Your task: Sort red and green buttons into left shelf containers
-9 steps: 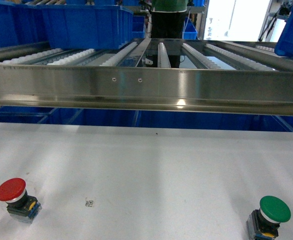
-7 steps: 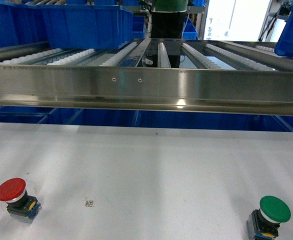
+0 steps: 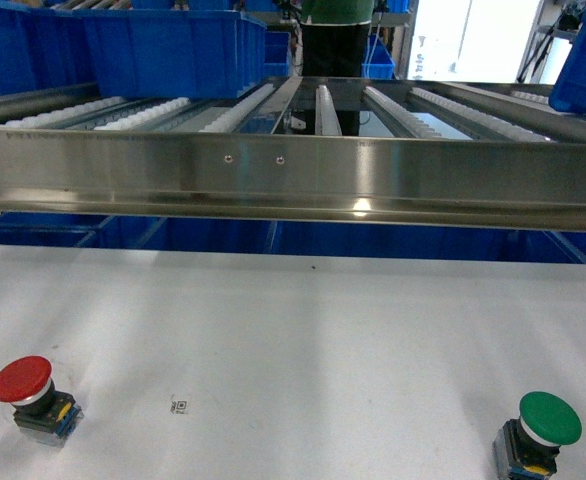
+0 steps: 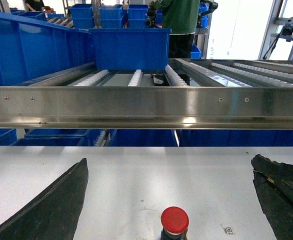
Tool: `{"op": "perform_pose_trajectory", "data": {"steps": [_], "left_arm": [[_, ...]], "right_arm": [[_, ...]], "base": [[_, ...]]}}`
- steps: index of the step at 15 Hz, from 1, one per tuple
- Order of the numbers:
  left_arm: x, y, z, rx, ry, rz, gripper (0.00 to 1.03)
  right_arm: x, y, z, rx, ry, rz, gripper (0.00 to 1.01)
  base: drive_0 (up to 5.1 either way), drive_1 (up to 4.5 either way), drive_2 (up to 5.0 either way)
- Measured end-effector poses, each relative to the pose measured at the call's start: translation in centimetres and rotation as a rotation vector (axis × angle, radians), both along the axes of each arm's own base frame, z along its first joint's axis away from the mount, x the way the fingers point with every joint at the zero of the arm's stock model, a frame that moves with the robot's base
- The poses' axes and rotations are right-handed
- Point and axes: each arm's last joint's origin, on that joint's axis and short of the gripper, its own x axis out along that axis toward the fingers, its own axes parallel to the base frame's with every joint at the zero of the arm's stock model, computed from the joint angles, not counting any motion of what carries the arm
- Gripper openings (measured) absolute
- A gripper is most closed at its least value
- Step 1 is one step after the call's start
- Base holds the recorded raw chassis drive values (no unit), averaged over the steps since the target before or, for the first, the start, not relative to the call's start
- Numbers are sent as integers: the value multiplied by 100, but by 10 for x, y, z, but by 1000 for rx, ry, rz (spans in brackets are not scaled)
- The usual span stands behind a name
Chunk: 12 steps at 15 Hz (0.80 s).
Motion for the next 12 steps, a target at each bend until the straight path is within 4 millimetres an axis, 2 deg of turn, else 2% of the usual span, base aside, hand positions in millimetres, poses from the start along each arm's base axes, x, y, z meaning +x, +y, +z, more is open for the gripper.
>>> {"op": "perform_pose_trajectory", "data": {"steps": [4,6,8,9,12], "left_arm": [[0,7,-1,-5,6,2,98],[2,12,2,-10,-18,-2,98],[18,9,1,-14,18,-45,98],[31,5,-4,-13,60,-74,98],[76,-7,-12,-11,221,-105,98]], "right_arm": [[0,7,1,-13,-10,0,98],[9,11,1,-42,7,-11,98],[25,13,-3,-72,65,3,98],[36,14,-8,-98,133,29,98],[73,14,-2,-132,215,55,98]], "base": [[0,0,0],[0,0,0],[0,0,0],[0,0,0],[0,0,0]]}}
